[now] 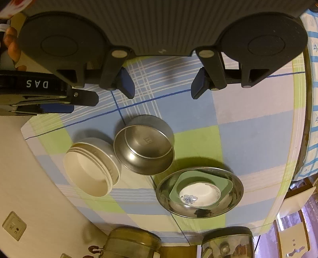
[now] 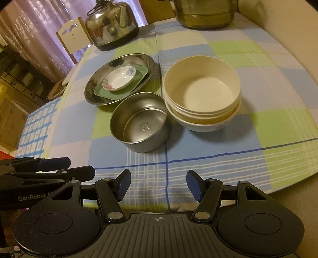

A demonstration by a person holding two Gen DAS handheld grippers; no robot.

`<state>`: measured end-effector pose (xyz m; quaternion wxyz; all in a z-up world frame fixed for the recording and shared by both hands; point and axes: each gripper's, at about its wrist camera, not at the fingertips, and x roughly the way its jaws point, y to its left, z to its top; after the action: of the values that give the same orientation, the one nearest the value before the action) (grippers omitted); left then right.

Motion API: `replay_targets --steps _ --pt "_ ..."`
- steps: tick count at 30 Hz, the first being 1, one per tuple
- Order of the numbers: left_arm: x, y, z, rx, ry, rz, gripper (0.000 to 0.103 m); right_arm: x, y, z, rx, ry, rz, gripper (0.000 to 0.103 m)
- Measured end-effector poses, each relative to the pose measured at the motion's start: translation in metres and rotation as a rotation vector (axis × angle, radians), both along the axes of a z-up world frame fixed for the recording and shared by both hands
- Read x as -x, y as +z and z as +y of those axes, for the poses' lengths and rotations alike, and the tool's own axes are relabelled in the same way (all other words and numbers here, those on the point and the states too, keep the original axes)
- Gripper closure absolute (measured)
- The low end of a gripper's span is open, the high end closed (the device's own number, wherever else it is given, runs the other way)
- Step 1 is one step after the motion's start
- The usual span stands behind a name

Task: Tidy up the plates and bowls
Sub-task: 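Reach the left tool to the small steel bowl and grasp its rim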

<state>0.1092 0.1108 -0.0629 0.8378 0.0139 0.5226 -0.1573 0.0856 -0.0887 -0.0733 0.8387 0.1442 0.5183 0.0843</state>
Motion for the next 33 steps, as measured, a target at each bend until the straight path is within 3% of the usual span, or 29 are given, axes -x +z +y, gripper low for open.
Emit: replay_targets --steps 18,28,33 --pt "-0.023 -0.015 0.006 -0.018 0.026 -0.001 0.043 -0.021 -0.009 0.015 -0.019 -0.036 -0.015 0.041" --pt "-0.049 -0.02 0.007 -0.005 0.035 -0.022 0.045 -0.04 -0.023 0.01 -0.083 -0.162 -0.038 0.041" --pt "-0.064 -0.024 0.005 0.008 0.038 -0.032 0.045 -0.05 -0.027 0.011 -0.059 -0.21 -0.043 0.041"
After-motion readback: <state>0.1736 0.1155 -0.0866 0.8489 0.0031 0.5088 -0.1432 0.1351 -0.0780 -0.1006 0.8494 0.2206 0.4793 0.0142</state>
